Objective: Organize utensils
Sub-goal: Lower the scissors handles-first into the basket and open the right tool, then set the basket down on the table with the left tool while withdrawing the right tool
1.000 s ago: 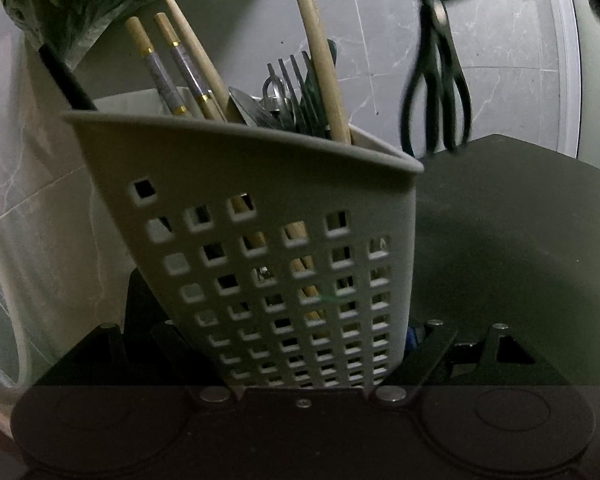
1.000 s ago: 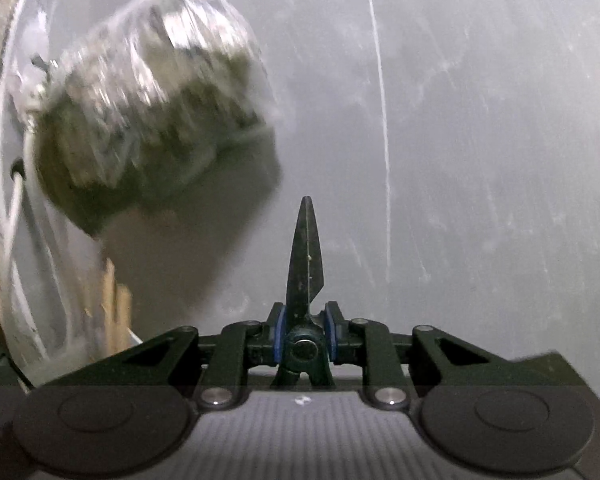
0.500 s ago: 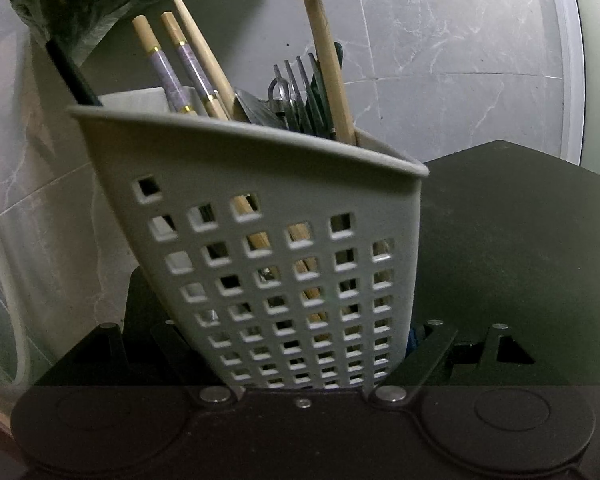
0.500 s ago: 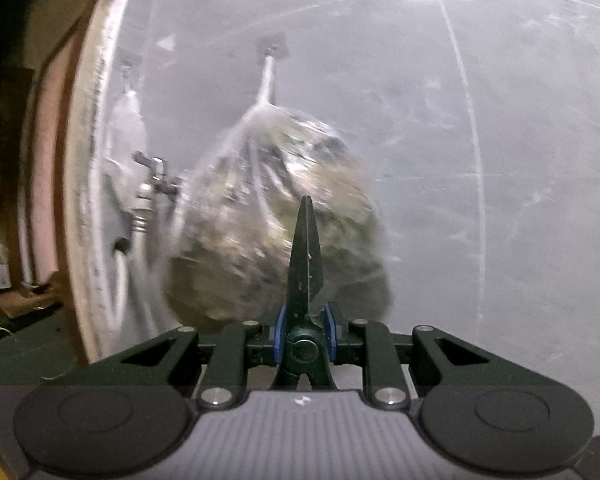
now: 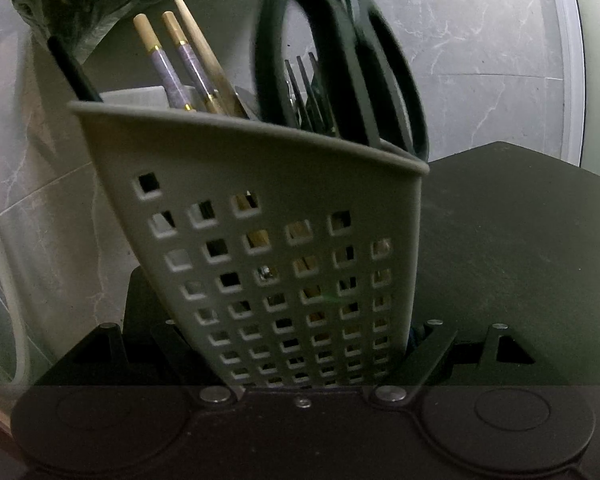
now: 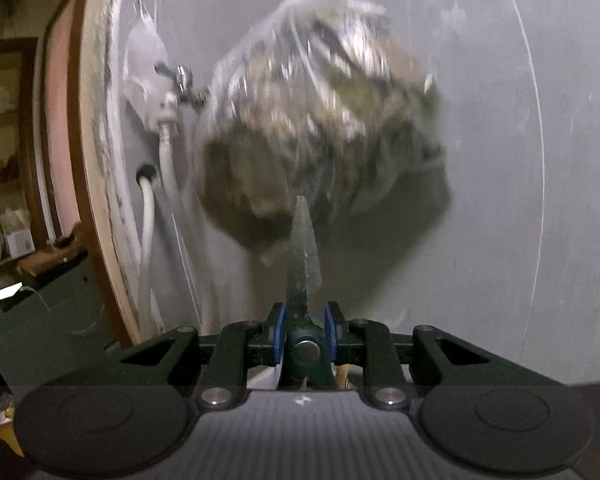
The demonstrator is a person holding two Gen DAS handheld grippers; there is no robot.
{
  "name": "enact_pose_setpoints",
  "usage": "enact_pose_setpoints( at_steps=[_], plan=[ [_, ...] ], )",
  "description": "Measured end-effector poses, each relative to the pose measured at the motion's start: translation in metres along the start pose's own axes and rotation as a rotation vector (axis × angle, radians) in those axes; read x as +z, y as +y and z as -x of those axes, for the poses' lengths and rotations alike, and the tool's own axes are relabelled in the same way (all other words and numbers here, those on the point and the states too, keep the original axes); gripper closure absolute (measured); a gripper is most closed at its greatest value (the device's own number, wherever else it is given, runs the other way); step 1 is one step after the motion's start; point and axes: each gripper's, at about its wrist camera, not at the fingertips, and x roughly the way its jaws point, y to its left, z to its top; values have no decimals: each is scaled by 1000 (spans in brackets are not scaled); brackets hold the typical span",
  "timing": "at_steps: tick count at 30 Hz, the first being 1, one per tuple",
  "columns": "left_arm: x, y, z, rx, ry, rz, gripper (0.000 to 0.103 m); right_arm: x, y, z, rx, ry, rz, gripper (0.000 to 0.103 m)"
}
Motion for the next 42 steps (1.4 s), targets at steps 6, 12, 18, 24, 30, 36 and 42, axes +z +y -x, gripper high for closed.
enact_pose_setpoints(
  at_steps=[6,12,18,24,30,36,42],
  plan=[
    [1,1,-2,-5,1,0,19,-8,2,-6,-2,-1,-21,79],
    [1,6,-2,-11,1,3,19,13,11,11,32,-78,-1,80],
    [0,7,-2,-11,0,2,19,13,14,5,53,-81,-24,80],
    [0,6,-2,-12,0,1,19,2,10,0,11,-46,-48,80],
    [-1,6,-3,-12,-1,-2,19,-3,10,-11,-9,12,-38,79],
    [1,5,-2,-9,0,-3,19,-6,13,-15,-4,27,-26,54],
    [0,5,-1,-8,-6,7,19,-6,18,1,8,-11,10,30]
  ],
)
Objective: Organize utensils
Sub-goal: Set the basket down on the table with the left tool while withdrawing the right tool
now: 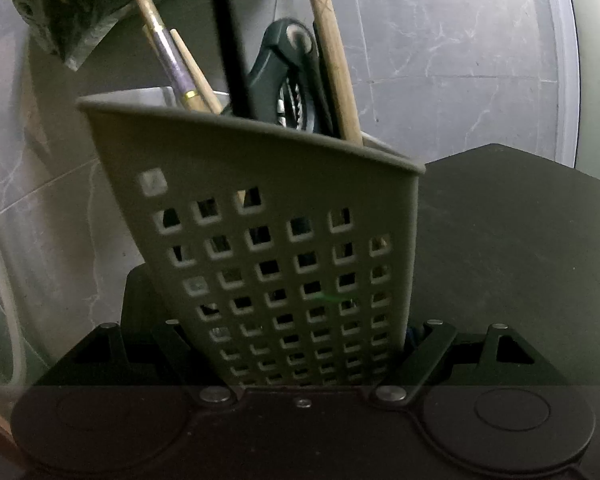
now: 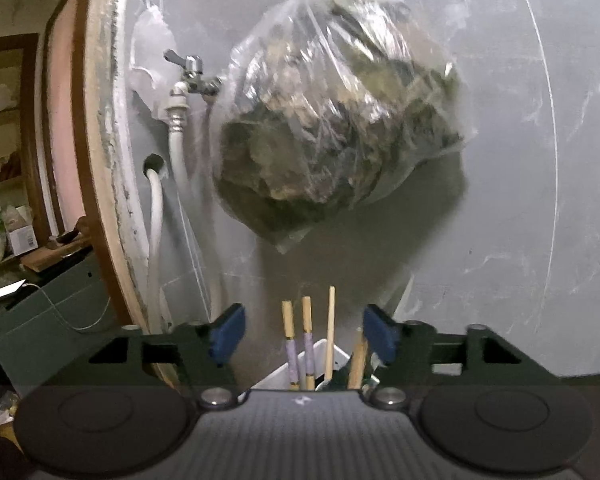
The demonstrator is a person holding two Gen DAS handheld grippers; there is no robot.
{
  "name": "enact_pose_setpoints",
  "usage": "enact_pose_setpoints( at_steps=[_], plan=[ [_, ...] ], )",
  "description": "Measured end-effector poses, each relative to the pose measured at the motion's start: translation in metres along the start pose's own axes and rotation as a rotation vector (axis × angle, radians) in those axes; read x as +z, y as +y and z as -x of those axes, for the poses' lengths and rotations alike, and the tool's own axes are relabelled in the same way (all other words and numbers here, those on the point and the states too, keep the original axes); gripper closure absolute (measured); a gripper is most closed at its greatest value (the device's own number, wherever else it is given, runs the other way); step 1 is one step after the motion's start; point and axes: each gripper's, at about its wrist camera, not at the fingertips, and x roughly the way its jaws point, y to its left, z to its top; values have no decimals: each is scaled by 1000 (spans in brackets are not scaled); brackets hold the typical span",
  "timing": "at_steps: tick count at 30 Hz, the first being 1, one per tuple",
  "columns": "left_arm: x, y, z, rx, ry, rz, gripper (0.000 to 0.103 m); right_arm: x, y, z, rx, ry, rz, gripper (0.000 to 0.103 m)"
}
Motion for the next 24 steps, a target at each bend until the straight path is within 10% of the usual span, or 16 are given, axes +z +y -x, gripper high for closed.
enact_pose_setpoints(
  at_steps=[9,13,24],
  plan=[
    [-5,-4,10,28,-10,26,17,-2,-5,42,-94,-83,-5,0],
    [-7,-11,20,75,-8,56,1,-11,-19,66,-177,-74,-38,0],
    [-15,-71,88,219,21,148,1,-59,-60,149,-295,7,-131,0]
  ],
)
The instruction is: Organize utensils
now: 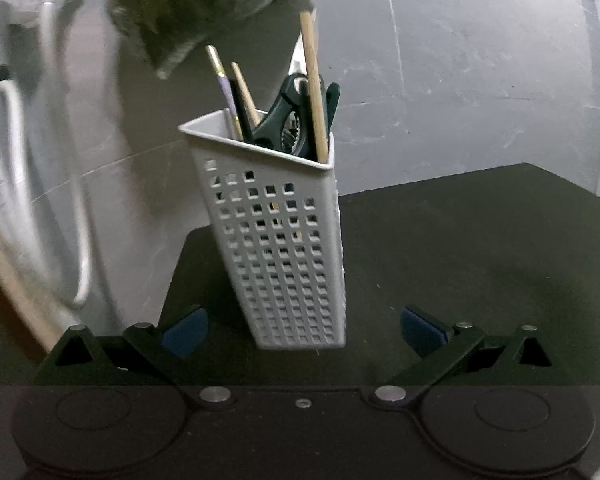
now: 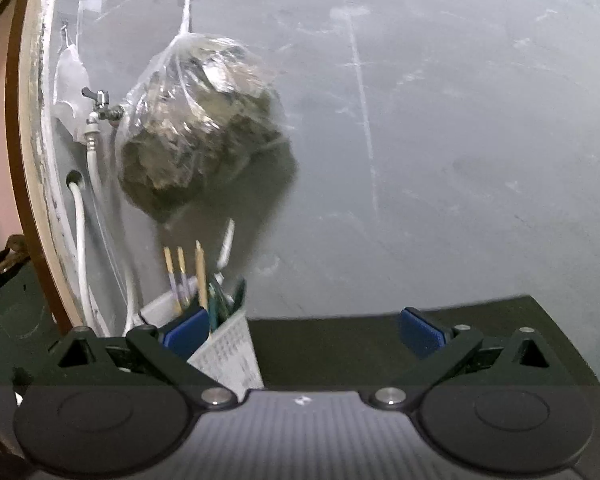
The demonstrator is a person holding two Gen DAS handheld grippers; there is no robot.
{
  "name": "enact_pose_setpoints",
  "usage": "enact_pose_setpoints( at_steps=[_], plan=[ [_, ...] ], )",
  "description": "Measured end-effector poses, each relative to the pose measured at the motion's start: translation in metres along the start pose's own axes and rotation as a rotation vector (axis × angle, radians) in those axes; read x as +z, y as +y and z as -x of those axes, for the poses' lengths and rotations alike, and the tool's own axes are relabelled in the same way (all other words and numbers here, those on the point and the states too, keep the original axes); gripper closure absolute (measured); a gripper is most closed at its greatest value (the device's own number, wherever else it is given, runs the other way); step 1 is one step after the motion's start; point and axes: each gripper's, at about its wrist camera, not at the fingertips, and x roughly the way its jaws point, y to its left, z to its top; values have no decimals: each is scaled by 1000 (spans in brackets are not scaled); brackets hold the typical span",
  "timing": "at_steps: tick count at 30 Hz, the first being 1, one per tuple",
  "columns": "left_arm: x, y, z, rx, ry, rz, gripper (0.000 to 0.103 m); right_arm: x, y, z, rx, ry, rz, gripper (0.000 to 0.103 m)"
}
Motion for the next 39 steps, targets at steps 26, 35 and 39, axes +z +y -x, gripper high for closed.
enact_pose_setpoints(
  at_steps=[26,35,39],
  plan=[
    [-8,-18,207,151,-6,290,1,-67,-46,130,-37,194,-42,0],
    [-15,-17,221,117,-9,270,1,-70,-34,142,-69,217,-29,0],
    [-16,-17,226,113,-18,263,1,-73,-30,145,-74,230,-30,0]
  ],
)
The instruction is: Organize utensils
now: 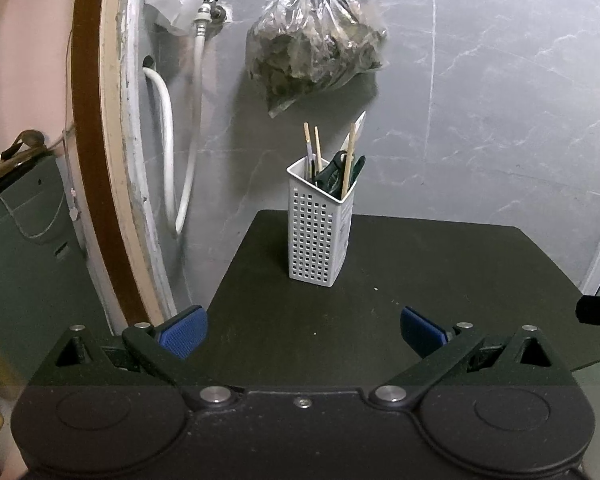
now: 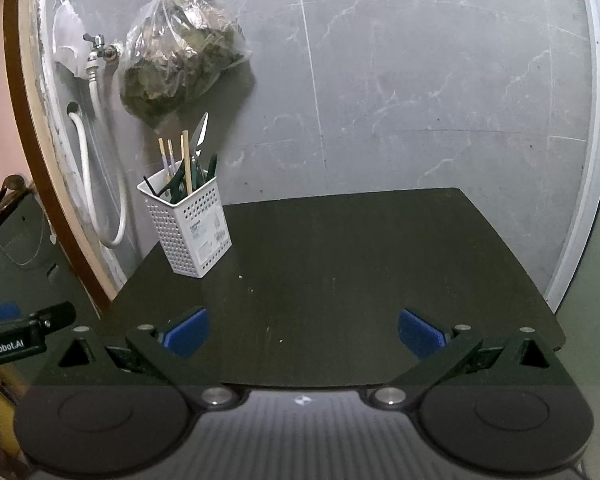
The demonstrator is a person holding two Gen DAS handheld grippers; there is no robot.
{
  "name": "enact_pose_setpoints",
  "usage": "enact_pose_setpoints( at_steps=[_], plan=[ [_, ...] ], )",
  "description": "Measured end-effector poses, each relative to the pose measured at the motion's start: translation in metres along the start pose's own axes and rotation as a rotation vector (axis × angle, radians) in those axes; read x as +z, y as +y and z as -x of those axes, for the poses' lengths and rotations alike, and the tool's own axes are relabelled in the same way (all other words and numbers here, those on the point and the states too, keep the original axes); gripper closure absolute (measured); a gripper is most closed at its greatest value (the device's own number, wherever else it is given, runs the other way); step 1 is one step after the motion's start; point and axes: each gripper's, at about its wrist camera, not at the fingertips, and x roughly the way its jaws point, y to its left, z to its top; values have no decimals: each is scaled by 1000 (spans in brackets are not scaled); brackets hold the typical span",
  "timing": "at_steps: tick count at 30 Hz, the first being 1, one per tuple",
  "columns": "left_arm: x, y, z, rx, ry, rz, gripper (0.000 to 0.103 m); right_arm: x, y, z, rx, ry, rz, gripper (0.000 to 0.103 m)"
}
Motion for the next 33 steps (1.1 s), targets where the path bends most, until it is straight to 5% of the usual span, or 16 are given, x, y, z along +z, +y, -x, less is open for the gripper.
enact_pose_setpoints(
  at_steps=[33],
  plan=[
    [-6,-17,14,-3,-38,-39,1,-5,-2,7,27,-27,14,0]
  ],
)
